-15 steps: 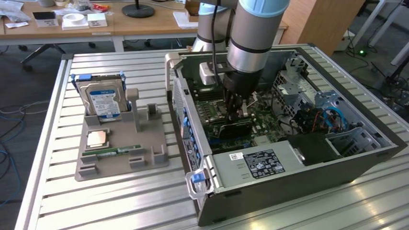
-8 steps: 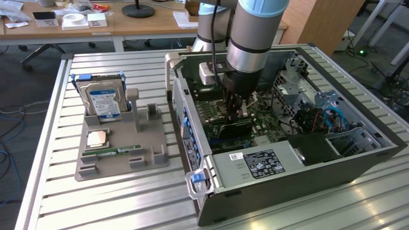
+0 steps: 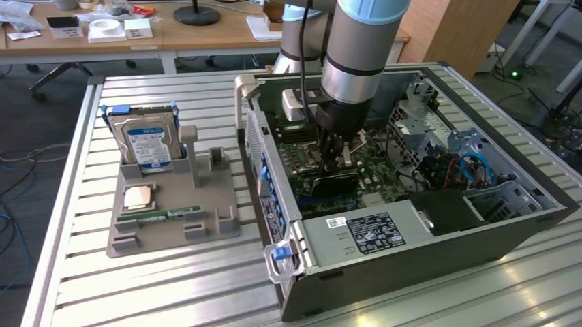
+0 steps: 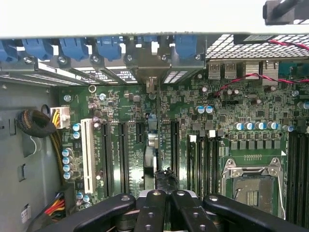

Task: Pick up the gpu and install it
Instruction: 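Press down on the gpu until it lock into place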

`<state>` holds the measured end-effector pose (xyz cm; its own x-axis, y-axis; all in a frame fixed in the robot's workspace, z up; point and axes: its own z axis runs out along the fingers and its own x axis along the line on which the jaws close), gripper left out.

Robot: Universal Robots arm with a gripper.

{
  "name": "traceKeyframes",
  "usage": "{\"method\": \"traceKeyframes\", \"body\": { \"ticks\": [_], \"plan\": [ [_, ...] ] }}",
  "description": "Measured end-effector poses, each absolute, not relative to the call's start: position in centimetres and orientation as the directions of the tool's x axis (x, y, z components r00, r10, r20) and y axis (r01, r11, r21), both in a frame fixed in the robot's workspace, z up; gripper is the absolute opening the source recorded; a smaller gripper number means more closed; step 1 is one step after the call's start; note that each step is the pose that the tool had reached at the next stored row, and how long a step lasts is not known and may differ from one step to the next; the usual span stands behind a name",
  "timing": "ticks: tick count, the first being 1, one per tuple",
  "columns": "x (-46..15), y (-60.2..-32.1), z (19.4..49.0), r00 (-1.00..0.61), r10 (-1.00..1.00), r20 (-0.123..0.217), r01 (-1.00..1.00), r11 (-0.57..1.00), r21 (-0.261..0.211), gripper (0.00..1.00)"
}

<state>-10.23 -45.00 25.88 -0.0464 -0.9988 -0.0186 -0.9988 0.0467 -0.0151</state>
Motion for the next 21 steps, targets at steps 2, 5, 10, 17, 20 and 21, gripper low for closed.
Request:
{"method": "traceKeyframes", "body": {
  "ticks": [2,5,10,17,20,21],
  "plan": [
    [-10.2,-45.0,25.9,-0.046,-0.999,-0.019,-0.999,0.047,-0.015,0.11],
    [-10.2,-45.0,25.9,-0.046,-0.999,-0.019,-0.999,0.047,-0.015,0.11],
    [-10.2,-45.0,26.1,-0.047,-0.999,-0.021,-0.999,0.047,-0.016,0.11],
    [-10.2,-45.0,27.3,-0.046,-0.999,-0.019,-0.999,0.047,-0.015,0.11],
    [-10.2,-45.0,27.7,-0.046,-0.999,-0.019,-0.999,0.047,-0.015,0.11],
    [-10.2,-44.9,27.8,-0.046,-0.999,-0.019,-0.999,0.047,-0.015,0.11]
  ]
}}
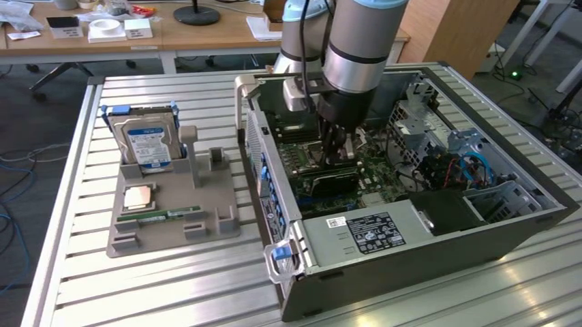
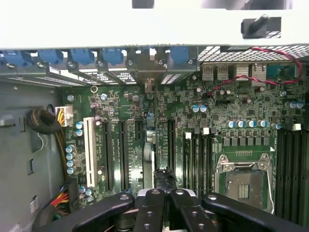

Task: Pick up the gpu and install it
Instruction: 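Press down on the gpu until it lock into place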

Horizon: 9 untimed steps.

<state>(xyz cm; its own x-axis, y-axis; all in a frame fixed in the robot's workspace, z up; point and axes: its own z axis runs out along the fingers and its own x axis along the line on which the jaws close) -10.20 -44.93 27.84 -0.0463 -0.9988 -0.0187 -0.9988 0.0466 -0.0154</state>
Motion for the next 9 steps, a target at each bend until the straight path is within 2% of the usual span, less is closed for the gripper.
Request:
{"method": "traceKeyframes", "body": {
  "ticks": [9],
  "plan": [
    [-10.06,-44.88,28.25,-0.046,-0.999,-0.019,-0.999,0.047,-0.015,0.11]
  ]
}}
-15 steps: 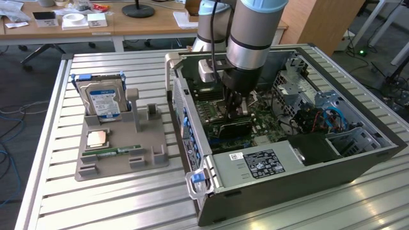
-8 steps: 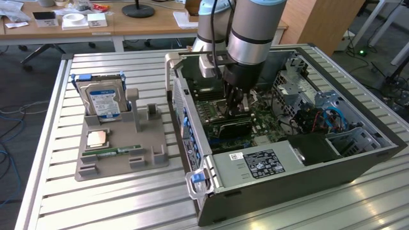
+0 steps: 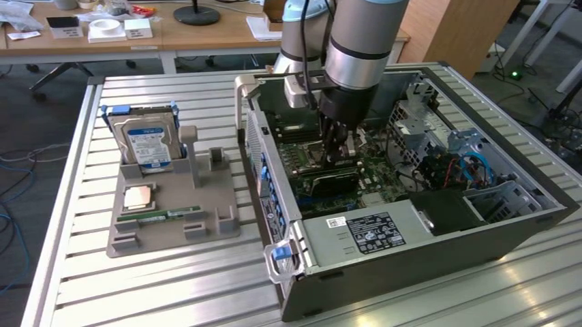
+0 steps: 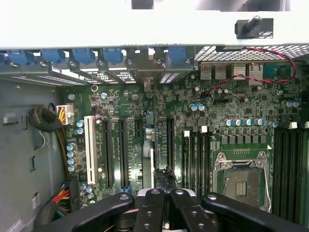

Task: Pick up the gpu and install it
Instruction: 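Press down on the gpu until it lock into place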

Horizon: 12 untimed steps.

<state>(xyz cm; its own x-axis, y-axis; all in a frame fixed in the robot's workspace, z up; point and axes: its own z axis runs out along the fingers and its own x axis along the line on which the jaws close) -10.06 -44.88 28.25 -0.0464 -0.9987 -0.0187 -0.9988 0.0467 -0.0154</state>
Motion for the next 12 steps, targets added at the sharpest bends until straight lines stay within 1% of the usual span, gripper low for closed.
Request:
{"method": "traceKeyframes", "body": {
  "ticks": [6,12],
  "plan": [
    [-10.1,-44.9,28.6,-0.046,-0.999,-0.019,-0.999,0.047,-0.015,0.11],
    [-10.0,-44.8,29.8,-0.046,-0.999,-0.019,-0.999,0.047,-0.015,0.11]
  ]
}}
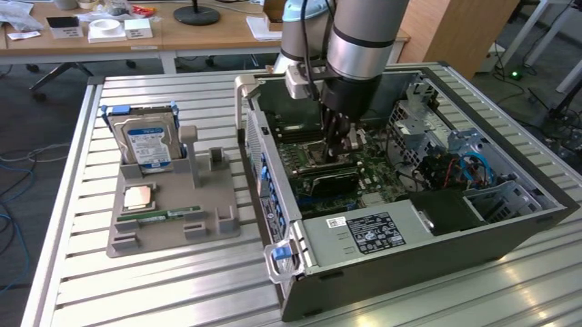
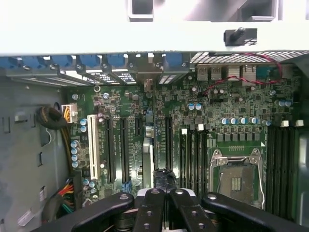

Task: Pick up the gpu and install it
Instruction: 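Press down on the gpu until it lock into place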

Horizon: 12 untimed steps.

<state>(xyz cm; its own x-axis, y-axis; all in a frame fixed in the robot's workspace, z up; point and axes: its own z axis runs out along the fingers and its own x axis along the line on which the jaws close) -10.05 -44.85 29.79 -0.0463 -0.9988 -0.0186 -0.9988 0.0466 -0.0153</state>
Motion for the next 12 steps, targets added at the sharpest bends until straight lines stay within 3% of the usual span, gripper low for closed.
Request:
{"method": "traceKeyframes", "body": {
  "ticks": [12],
  "plan": [
    [-10.0,-44.7,32.5,-0.048,-0.999,-0.019,-0.999,0.048,-0.015,0.11]
  ]
}}
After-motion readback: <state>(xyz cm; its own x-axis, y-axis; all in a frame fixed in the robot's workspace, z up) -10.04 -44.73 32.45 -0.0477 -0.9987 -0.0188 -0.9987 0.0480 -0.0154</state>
